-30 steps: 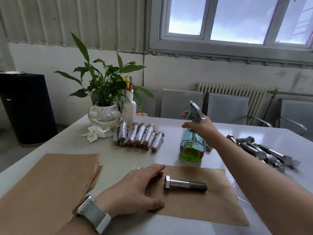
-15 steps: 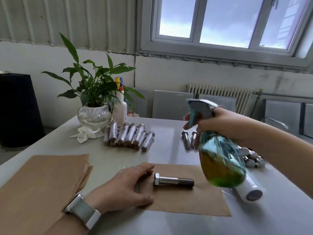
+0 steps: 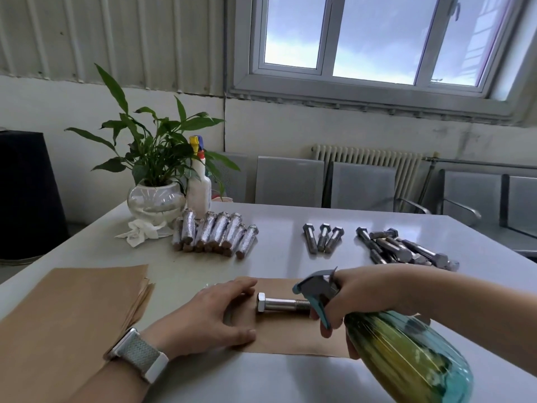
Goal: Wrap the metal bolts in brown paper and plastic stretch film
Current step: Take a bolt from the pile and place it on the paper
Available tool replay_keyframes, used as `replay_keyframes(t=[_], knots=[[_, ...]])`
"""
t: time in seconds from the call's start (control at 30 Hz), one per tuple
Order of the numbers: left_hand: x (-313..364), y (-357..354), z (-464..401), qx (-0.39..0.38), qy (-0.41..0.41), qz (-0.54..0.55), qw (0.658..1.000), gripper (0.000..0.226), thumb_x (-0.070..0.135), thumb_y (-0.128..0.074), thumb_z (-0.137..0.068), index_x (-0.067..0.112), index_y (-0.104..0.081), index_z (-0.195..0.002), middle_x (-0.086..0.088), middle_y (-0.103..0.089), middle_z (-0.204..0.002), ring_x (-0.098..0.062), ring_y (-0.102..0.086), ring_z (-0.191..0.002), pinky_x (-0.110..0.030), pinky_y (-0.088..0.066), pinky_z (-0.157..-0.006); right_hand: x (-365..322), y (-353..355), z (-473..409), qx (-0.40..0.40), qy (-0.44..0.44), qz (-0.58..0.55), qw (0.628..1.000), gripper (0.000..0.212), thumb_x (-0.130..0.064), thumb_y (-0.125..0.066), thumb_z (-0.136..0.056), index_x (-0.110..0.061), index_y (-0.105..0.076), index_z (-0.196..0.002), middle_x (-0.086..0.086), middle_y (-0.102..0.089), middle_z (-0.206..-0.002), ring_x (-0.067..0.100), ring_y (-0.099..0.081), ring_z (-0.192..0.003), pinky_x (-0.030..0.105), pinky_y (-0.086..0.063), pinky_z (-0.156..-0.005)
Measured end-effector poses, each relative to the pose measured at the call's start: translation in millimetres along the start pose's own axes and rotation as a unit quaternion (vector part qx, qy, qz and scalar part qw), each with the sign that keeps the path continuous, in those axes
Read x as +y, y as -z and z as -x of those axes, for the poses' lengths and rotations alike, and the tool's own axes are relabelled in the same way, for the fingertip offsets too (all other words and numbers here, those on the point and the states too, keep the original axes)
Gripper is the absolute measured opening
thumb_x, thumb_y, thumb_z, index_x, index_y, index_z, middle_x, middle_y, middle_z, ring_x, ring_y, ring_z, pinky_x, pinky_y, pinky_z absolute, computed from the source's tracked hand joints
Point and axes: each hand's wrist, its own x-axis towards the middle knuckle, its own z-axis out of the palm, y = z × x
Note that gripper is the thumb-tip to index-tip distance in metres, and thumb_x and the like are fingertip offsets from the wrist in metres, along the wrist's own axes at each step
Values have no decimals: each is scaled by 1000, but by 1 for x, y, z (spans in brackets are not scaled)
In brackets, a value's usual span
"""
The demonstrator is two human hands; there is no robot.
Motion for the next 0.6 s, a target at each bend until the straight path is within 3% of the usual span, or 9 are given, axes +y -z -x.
replay_keyframes(t=[0.07,0.17,0.23,0.3,0.37,0.5,0.6], knots=[[-1,0,0,2,-2,-1,1000,84,56,-68,-72,48,-24,-143,30,-41,-136,9,-34,-124,-15,-23,-107,-1,0,-3,10,0,10,1000,30,-13,-77,-71,-16,-69,-100,9,-68,-95,26,-70,-80,27,-55,-61],[-1,0,-1,3,-3,4,1000,85,57,-68,-71,48,-24,-143,29,-42,-136,9,-35,-124,-15,-25,-107,-3,-2,-5,-3,-8,11,1000,33,-14,-73,-73,-10,-67,-105,11,-71,-101,34,-69,-95,35,-58,-74],[0,0,-1,4,-5,7,1000,85,55,-70,-72,46,-25,-143,27,-42,-137,8,-35,-125,-17,-25,-109,-5,-2,-4,-13,-11,11,1000,38,-16,-72,-72,-7,-64,-108,10,-73,-96,34,-71,-86,39,-60,-77],[0,0,-1,6,-4,11,1000,84,51,-72,-74,44,-26,-144,27,-42,-137,8,-35,-126,-17,-25,-110,-5,-1,-4,-25,-19,-8,999,39,-14,-70,-74,-2,-61,-111,6,-75,-84,31,-71,-70,38,-61,-69],[0,0,-1,8,-6,11,1000,84,50,-72,-74,44,-26,-144,27,-42,-137,8,-35,-126,-16,-25,-110,-3,-1,-4,-33,-30,-15,999,39,-12,-68,-76,2,-60,-112,9,-75,-84,31,-71,-65,37,-60,-66],[0,0,-1,7,-9,8,1000,85,51,-72,-74,43,-26,-145,27,-42,-137,11,-35,-125,-12,-24,-106,1,-1,-8,-12,-16,-8,1000,38,-16,-72,-73,-4,-63,-108,1,-74,-80,31,-71,-84,36,-59,-71],[-1,0,-1,3,-9,9,1000,85,52,-72,-73,42,-26,-145,26,-42,-138,12,-35,-125,-13,-24,-108,6,3,-6,10,-14,5,1000,36,-19,-76,-72,-13,-65,-106,-2,-74,-86,29,-70,-96,29,-56,-67]])
